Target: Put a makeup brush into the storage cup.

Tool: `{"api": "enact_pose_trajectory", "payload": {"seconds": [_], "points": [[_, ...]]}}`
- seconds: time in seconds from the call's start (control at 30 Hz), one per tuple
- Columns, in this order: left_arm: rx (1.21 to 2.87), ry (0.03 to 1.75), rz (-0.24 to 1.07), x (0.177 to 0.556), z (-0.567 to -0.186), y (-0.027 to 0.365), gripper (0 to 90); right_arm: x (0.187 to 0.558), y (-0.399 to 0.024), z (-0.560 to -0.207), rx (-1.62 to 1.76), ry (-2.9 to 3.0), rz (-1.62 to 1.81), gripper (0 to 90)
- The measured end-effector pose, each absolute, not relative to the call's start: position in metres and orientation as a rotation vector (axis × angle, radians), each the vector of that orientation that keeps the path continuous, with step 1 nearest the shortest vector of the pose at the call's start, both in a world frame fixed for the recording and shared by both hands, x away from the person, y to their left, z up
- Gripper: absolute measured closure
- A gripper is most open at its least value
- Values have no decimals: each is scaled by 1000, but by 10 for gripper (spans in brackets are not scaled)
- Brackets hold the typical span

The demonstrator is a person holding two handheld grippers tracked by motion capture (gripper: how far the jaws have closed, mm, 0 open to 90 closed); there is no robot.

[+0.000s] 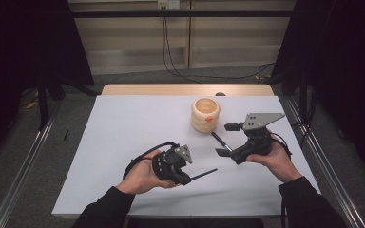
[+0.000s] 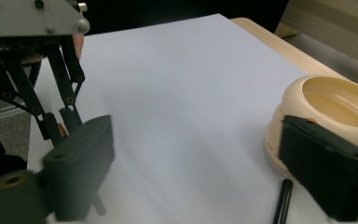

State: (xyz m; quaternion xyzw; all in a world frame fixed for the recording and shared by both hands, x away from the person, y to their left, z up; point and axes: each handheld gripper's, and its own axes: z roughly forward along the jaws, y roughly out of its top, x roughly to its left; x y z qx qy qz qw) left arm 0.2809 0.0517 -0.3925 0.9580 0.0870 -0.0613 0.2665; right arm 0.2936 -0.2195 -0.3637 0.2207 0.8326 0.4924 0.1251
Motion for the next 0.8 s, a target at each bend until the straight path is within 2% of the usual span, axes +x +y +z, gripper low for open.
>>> {"api": "enact_pose_trajectory", "payload": {"seconds": [0.2, 0.4, 0.67, 0.73, 0.8], "points": [[2595, 222, -186, 282, -395, 49, 834, 291, -215, -357, 567, 2560, 1362, 66], [2608, 220, -195, 281, -396, 47, 834, 291, -205, -358, 452, 2747, 1283, 214], [2624, 207, -195, 279, -396, 46, 833, 288, -188, -355, 314, 2899, 1159, 292], [2621, 218, -200, 279, -397, 44, 834, 288, -184, -354, 251, 2956, 1121, 340], [2634, 210, -206, 279, -398, 44, 834, 288, -179, -355, 221, 2987, 1076, 339]]}}
